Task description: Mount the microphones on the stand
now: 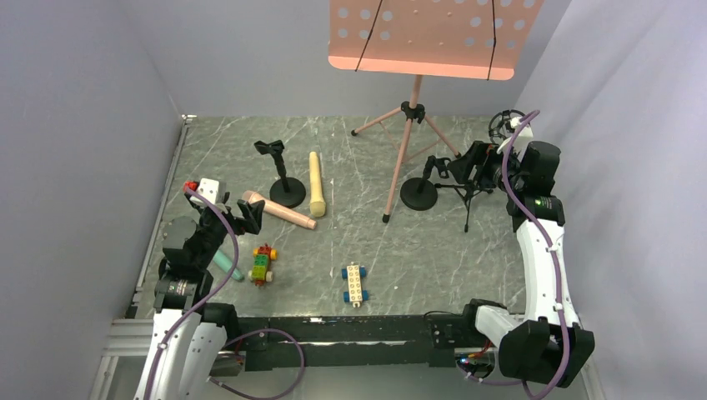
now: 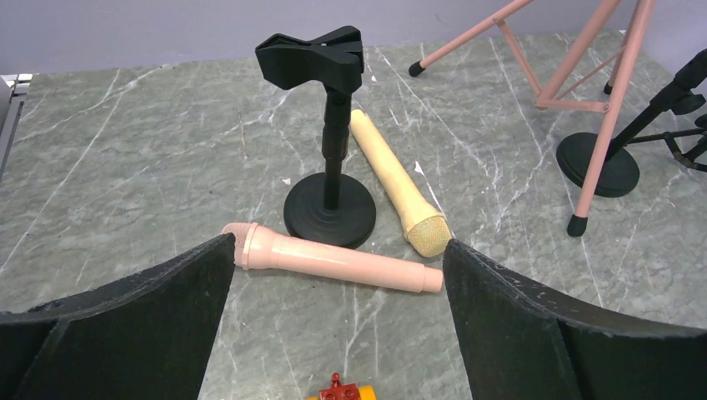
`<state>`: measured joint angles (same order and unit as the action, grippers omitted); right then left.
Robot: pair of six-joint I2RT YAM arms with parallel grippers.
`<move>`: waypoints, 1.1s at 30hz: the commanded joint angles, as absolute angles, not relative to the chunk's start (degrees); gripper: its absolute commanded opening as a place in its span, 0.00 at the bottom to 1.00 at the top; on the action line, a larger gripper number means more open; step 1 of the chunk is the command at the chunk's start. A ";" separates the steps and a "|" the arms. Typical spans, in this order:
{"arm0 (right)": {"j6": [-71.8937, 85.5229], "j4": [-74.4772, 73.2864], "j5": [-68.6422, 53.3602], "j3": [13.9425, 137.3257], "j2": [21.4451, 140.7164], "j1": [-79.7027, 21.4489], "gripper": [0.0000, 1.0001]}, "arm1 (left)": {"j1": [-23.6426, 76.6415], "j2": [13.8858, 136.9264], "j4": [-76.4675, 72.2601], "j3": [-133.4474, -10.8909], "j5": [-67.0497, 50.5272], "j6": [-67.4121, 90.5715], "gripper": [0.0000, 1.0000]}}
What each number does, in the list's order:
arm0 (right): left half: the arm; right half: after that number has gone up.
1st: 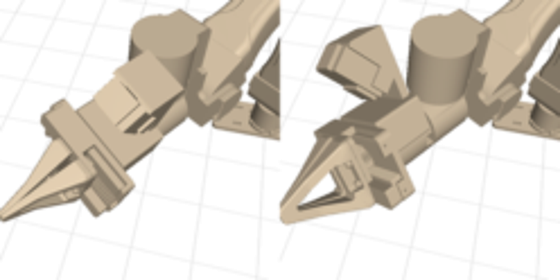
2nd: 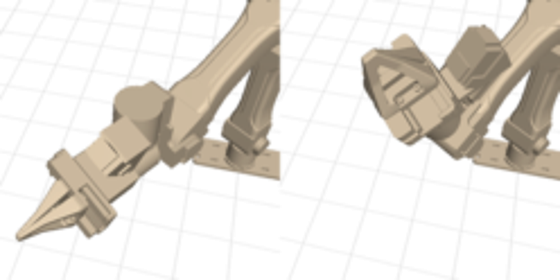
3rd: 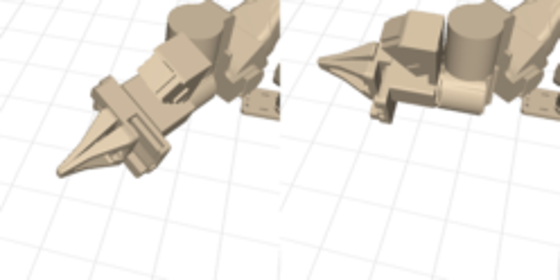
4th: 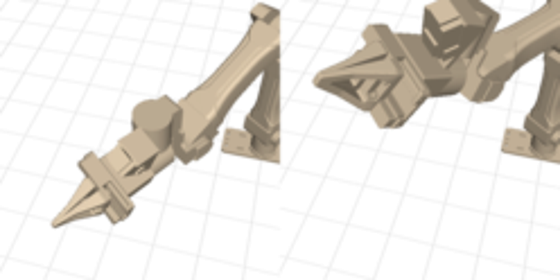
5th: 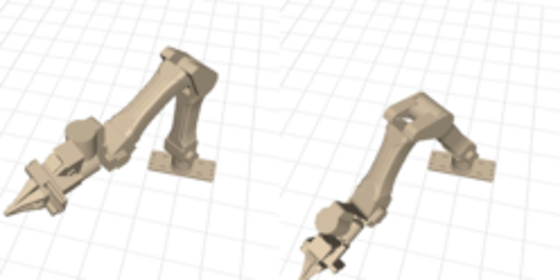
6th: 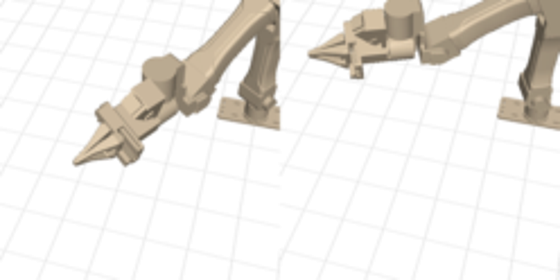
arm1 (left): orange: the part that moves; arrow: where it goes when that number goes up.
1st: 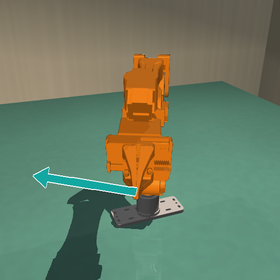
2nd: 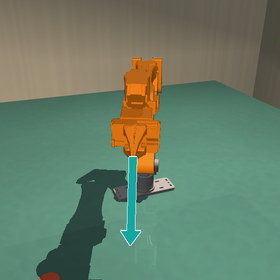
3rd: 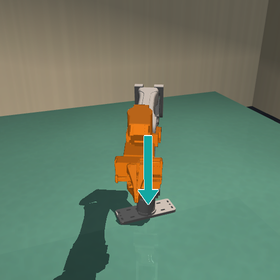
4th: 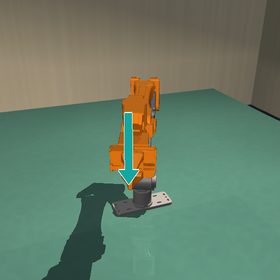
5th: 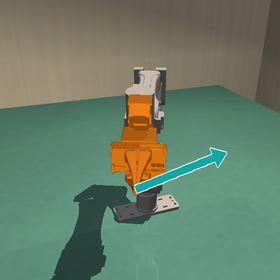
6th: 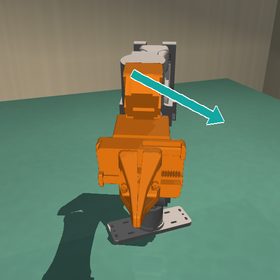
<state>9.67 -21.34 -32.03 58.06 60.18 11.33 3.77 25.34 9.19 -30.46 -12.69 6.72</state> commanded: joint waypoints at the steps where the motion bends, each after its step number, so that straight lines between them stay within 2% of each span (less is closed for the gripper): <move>1: 10.96 -19.08 -32.07 58.27 59.61 11.60 1.00 | 3.43 25.48 6.35 -31.03 -13.80 6.86 0.99; 9: 8.42 -19.28 -34.54 57.83 59.40 11.65 1.00 | 3.43 25.40 6.43 -31.03 -13.86 6.85 0.99; 15: -8.54 -20.58 -57.17 55.20 58.61 11.46 1.00 | 3.42 26.52 7.15 -32.08 -15.52 9.58 0.99; 18: -16.29 -23.91 -60.33 53.95 57.76 11.25 1.00 | 3.10 28.13 6.76 -33.24 -17.42 13.72 0.99; 25: -27.09 -28.46 -64.17 50.36 58.09 11.25 1.00 | -4.36 41.59 13.53 -47.60 -34.78 29.83 0.99; 33: -28.87 -29.44 -66.18 48.24 57.74 11.16 1.00 | -4.39 52.92 19.96 -57.64 -34.31 29.24 0.99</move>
